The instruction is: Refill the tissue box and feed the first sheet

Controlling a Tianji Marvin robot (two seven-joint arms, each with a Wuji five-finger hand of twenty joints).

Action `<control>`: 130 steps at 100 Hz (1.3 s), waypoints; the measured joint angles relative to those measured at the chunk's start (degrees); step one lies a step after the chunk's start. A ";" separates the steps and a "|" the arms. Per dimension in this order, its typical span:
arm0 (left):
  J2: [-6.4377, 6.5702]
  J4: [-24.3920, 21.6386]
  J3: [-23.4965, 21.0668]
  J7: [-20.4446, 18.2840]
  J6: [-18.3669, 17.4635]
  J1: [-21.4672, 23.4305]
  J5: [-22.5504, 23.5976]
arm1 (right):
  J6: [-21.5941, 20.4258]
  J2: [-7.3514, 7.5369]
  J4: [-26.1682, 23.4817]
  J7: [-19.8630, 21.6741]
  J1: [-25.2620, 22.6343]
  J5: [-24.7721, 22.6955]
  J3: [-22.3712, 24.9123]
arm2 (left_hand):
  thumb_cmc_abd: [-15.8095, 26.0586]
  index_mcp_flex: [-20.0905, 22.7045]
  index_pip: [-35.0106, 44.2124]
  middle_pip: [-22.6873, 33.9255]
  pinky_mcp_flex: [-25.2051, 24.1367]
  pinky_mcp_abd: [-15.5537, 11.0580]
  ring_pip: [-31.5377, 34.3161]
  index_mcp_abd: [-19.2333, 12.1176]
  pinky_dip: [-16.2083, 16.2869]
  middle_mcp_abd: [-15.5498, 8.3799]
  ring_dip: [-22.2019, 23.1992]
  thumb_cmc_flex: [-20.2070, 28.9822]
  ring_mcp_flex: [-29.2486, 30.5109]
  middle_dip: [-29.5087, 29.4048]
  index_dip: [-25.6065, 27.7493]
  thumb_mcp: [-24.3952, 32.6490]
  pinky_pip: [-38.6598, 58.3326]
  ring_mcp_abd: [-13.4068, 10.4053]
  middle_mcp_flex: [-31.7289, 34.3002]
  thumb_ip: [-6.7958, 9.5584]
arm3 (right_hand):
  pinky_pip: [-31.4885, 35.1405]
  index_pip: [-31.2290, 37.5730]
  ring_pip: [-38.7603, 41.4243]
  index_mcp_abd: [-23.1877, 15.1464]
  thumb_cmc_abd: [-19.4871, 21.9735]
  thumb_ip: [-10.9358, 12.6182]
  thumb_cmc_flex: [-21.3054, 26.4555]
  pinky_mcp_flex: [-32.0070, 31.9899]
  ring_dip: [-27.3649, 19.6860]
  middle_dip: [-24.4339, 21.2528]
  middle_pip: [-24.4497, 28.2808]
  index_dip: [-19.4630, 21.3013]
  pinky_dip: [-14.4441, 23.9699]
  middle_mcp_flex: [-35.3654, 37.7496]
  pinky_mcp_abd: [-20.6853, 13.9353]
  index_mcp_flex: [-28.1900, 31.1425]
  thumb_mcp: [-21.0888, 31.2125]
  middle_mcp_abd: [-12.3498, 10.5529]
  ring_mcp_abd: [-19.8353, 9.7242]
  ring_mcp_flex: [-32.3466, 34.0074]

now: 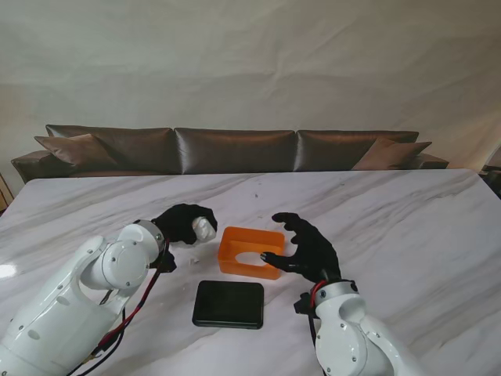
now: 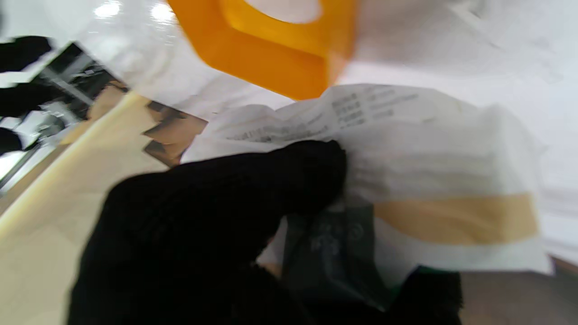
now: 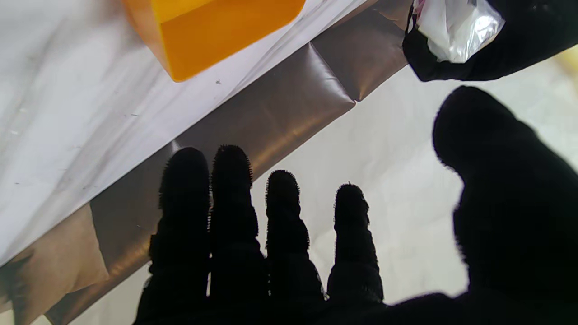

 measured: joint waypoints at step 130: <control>-2.28 11.76 14.37 -6.43 -4.01 -11.99 -25.80 | 0.75 -1.67 11.52 -7.21 9.80 -5.65 -10.68 | -0.54 3.10 -2.95 -7.57 4.85 0.00 7.63 6.39 -0.57 3.63 -2.88 -3.49 4.69 4.25 -2.21 2.35 0.13 -0.26 5.72 0.21 | 14.85 6.06 20.56 -0.46 -15.98 -10.56 2.95 11.05 10.61 10.06 10.64 6.36 2.31 13.90 -4.31 8.50 29.44 -6.21 -5.46 15.92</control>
